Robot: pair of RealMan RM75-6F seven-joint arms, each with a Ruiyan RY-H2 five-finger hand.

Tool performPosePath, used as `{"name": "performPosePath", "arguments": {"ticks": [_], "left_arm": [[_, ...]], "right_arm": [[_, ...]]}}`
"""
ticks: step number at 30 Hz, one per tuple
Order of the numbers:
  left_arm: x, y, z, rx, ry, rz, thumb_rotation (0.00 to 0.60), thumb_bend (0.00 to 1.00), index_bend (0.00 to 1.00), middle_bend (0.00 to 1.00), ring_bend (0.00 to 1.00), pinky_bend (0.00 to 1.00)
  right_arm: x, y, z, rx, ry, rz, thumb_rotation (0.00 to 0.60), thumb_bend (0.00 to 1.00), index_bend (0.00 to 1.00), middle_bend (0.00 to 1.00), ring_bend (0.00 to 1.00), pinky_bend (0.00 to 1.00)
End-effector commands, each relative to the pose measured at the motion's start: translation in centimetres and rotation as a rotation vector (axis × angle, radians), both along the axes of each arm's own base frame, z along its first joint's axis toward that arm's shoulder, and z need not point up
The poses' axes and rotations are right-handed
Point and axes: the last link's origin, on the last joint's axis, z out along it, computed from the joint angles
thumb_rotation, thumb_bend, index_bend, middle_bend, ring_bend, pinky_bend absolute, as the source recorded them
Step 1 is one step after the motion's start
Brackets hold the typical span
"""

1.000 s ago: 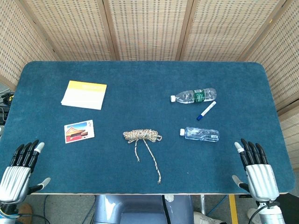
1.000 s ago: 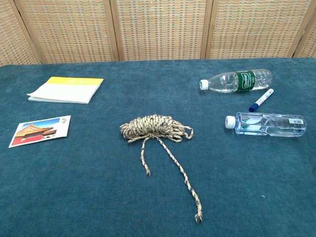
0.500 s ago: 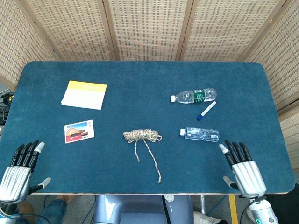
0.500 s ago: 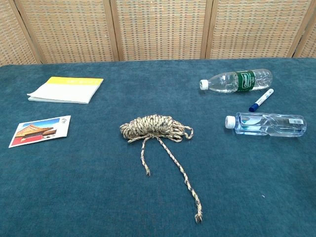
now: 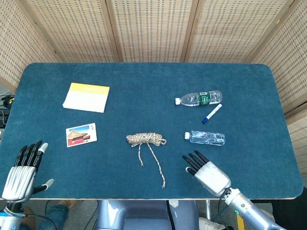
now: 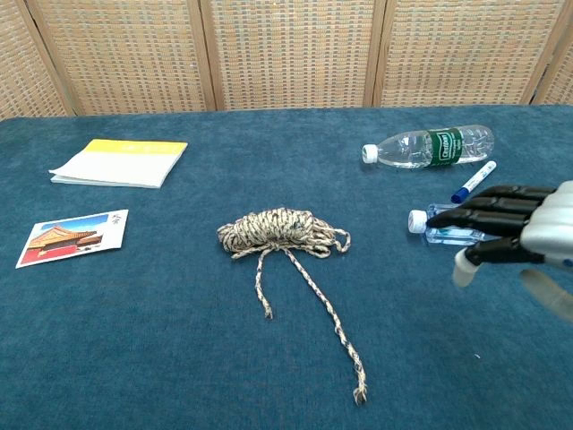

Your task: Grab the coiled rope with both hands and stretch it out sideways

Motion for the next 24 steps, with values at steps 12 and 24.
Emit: {"name": "performPosePath", "arguments": {"ticks": [12, 24], "left_arm": [[-0.1, 0.5, -0.8, -0.014, 0.019, 0.012, 0.6, 0.0, 0.0, 0.0, 0.0, 0.0], [-0.2, 0.7, -1.1, -0.018, 0.033, 0.023, 0.6, 0.0, 0.0, 0.0, 0.0, 0.0]], "right_arm": [[3.9, -1.3, -6.2, 0.174, 0.043, 0.112, 0.6, 0.82, 0.34, 0.0, 0.0, 0.0], [5.1, -1.2, -10.7, 0.21, 0.079, 0.099, 0.6, 0.83, 0.36, 0.0, 0.0, 0.0]]}}
